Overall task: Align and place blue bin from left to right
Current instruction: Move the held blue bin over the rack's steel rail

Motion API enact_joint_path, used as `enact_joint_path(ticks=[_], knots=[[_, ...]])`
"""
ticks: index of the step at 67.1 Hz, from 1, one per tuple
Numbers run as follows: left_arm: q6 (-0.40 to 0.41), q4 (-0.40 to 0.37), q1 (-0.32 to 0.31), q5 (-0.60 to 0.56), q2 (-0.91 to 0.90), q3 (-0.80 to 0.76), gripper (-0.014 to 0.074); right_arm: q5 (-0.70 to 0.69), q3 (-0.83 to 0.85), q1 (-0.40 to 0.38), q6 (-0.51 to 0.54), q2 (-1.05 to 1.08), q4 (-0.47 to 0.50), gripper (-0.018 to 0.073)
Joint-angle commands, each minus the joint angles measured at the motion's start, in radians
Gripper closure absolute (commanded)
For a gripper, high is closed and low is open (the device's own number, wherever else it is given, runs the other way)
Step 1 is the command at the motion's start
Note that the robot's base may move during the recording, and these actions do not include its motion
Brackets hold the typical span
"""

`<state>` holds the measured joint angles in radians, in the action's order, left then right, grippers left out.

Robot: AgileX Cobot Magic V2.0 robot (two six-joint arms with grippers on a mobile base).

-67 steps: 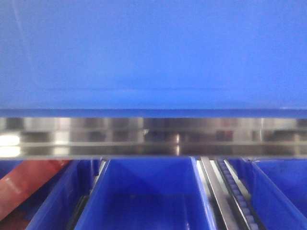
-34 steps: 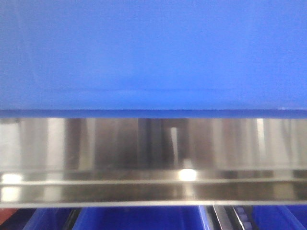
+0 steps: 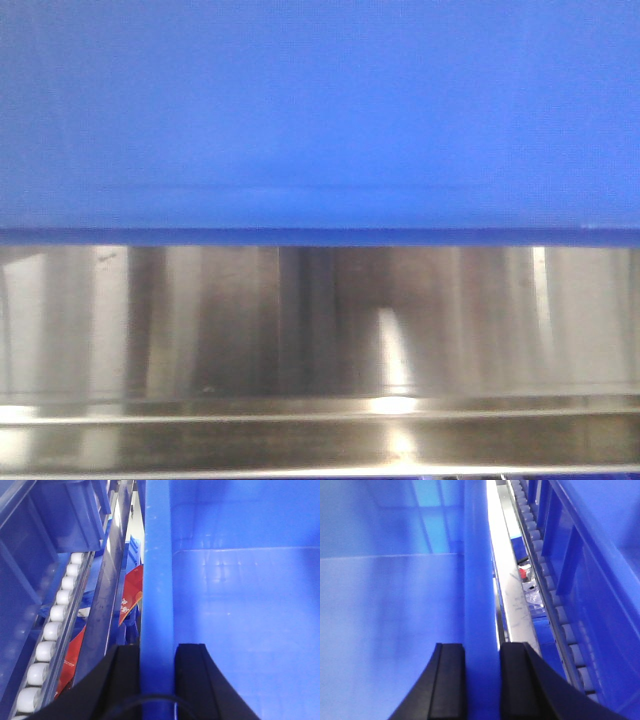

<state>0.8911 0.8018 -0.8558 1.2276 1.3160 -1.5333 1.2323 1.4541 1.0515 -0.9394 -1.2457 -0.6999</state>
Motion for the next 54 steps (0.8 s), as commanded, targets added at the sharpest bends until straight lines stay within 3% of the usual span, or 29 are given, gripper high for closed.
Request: enact_joint_path(ticks=[1, 54], knots=[[0.005, -0.008, -0.022, -0.2, -0.005, -0.014, 0.0707, -0.486, 0.009, 0.017, -0.004, 0.0, -0.006, 0.0637], [0.005, -0.008, -0.022, -0.2, -0.005, -0.014, 0.0707, -0.486, 0.009, 0.017, -0.004, 0.0, -0.006, 0.0637]])
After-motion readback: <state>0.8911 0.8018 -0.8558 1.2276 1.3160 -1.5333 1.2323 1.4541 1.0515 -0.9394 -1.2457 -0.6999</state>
